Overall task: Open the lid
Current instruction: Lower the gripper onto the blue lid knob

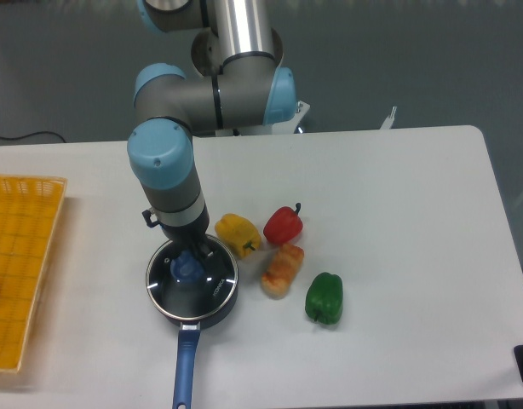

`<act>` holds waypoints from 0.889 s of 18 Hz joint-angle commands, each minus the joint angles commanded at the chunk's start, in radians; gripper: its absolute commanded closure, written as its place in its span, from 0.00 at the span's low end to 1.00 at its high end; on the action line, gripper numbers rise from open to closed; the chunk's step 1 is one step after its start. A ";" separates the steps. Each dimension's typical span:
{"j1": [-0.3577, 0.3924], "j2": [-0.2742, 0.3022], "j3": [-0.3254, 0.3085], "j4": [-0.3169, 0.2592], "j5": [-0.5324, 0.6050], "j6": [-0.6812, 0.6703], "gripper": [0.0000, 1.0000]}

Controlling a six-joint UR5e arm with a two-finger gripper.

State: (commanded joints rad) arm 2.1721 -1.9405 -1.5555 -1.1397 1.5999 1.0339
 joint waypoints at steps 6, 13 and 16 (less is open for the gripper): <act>-0.017 -0.021 0.009 0.000 0.020 -0.002 0.00; -0.028 -0.028 0.002 -0.002 0.041 -0.023 0.00; -0.035 -0.040 0.002 0.000 0.041 -0.031 0.00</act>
State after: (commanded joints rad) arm 2.1368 -1.9803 -1.5539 -1.1397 1.6414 1.0032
